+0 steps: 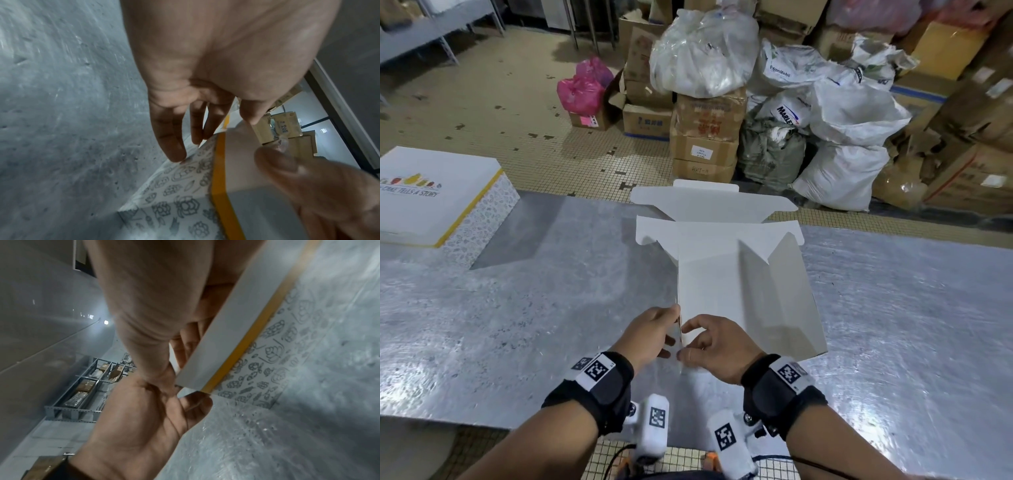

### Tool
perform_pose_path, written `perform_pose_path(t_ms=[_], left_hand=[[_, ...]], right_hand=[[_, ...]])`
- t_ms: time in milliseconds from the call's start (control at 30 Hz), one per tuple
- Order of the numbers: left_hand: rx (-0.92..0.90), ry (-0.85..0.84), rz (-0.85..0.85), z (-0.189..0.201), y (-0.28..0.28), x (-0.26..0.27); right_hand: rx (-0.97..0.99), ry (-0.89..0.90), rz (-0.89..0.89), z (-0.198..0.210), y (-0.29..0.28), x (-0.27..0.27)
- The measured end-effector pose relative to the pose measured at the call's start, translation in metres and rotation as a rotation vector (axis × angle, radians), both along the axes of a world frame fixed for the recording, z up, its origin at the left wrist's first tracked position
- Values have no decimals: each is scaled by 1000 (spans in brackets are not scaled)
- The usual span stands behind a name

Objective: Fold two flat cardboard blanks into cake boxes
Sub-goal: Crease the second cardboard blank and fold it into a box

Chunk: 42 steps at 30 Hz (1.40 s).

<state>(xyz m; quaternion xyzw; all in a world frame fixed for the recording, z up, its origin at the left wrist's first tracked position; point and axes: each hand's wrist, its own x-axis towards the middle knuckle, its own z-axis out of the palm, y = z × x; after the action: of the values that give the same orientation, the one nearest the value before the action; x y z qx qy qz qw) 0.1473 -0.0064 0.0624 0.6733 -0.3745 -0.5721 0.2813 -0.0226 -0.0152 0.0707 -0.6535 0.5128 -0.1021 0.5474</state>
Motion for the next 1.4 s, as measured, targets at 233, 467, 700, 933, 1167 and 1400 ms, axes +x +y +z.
perform_pose_path(t_ms=[233,467,700,933,1167,1400], left_hand=[[-50,15,-1,-3,2,6],[-90,29,-34,-3,3,13],[-82,-220,-176,7,-4,34],[-26,-388,-281,37,-15,69],[-47,-507,-316,45,-24,97],[-93,-602,-286,44,-25,97]], right_hand=[[-90,66,-9,-2,4,2],[-107,24,-64,0,13,1],[-656,273,-632,20,2,-56],[-271,176,-689,10,21,-66],[-169,75,-661,5,37,-34],[-100,52,-630,9,38,-32]])
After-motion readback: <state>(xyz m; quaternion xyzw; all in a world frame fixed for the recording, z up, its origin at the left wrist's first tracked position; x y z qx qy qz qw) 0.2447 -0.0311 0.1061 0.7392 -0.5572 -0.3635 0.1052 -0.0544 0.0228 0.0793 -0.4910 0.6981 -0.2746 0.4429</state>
